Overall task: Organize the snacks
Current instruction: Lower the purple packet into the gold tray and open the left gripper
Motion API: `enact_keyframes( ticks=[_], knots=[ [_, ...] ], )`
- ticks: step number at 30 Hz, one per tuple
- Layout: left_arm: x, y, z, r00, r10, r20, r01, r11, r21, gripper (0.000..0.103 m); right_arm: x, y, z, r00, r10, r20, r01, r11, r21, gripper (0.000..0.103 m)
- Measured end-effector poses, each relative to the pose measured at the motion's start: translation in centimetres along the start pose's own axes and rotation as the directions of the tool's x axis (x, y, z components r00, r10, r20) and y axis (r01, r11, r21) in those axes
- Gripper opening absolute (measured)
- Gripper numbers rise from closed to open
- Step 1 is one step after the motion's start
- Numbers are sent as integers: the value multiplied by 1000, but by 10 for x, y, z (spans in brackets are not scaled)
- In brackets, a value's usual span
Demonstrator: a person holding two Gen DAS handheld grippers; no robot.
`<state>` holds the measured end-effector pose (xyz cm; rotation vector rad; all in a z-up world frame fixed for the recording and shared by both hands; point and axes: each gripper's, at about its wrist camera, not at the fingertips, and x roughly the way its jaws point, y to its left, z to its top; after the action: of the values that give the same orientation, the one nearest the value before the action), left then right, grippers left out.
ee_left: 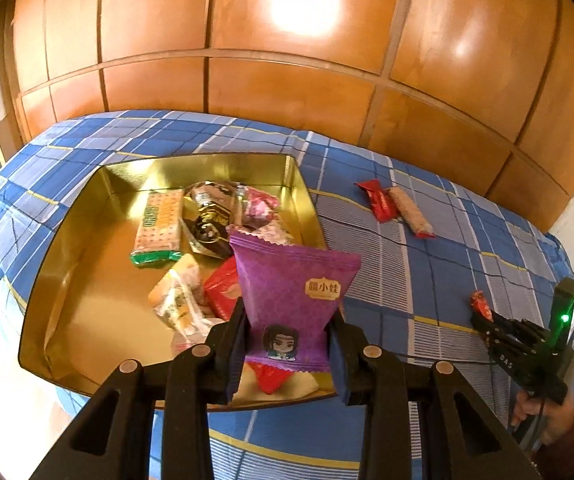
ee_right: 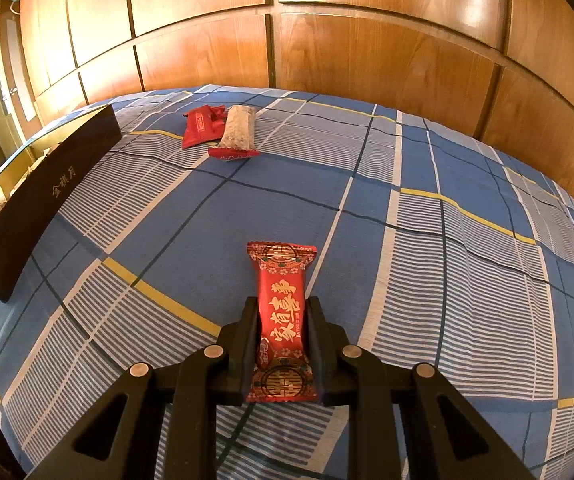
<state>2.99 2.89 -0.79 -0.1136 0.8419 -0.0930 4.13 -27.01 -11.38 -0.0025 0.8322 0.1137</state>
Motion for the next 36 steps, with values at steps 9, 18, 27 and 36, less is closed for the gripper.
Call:
enact_keyframes(
  ticks=[9,18,27,36],
  knots=[
    [-7,90,13,996,83,-17,-85,973,-213,36,0,-2,-1,1000,12,6,-12,1000,14,23],
    [20,147,16,990,82,-115,-117,932,-342,36,-1,-4,-2,1000,19,10,-20,1000,22,23],
    [65,146,27,977,50,-206,-115,940,-320,37,-1,-4,-2,1000,22,12,-22,999,32,23],
    [69,145,20,976,66,-207,-132,938,-321,48,-1,-4,-2,1000,22,13,-22,999,34,23]
  ],
)
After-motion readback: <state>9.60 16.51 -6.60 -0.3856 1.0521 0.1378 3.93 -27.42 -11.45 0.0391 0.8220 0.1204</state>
